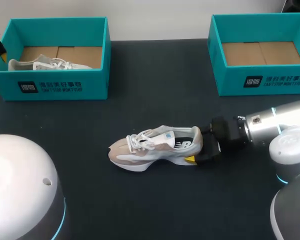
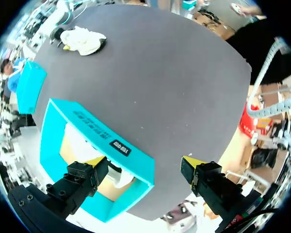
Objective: Take the shoe out of the shoebox, open the shoe tongue, remove and reinsert the insole, then place the shoe into the shoebox
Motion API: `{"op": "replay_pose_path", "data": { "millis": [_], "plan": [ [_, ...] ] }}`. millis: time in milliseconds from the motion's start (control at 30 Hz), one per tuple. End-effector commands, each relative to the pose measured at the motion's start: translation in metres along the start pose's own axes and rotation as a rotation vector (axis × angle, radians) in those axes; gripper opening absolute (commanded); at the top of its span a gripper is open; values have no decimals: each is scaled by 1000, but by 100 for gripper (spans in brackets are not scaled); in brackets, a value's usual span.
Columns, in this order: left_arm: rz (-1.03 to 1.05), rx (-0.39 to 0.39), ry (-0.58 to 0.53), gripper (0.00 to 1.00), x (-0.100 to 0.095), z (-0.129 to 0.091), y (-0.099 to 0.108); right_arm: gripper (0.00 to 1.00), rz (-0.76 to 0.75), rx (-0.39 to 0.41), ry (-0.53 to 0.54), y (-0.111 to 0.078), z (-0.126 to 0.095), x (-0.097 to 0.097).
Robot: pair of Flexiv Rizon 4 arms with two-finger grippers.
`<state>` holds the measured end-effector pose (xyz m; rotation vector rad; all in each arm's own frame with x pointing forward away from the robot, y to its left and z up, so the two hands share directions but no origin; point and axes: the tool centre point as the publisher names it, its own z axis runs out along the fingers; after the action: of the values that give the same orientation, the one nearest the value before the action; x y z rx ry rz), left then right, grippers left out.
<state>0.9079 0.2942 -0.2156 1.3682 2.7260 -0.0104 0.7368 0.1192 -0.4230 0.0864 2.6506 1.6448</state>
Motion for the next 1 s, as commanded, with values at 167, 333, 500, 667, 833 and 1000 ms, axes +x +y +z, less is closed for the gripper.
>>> {"op": "replay_pose_path", "data": {
  "millis": [167, 333, 500, 667, 833, 1000],
  "plan": [
    [-440, -53, -32, 100, -22, -10, -50, 0, 1, 4, -1, 0, 7, 0],
    [-718, -59, -88, 100, -43, -20, -79, 0, 1, 4, -1, 0, 7, 0],
    [-1015, -155, -111, 100, -62, -16, -99, 0, 1, 4, -1, 0, 7, 0],
    [-1192, -170, -53, 100, -73, -15, -108, 0, 1, 4, -1, 0, 7, 0],
    [-1192, -170, -53, 100, -73, -15, -108, 0, 1, 4, -1, 0, 7, 0],
    [-1192, -170, -53, 100, -73, -15, -108, 0, 1, 4, -1, 0, 7, 0]
  ]
}}
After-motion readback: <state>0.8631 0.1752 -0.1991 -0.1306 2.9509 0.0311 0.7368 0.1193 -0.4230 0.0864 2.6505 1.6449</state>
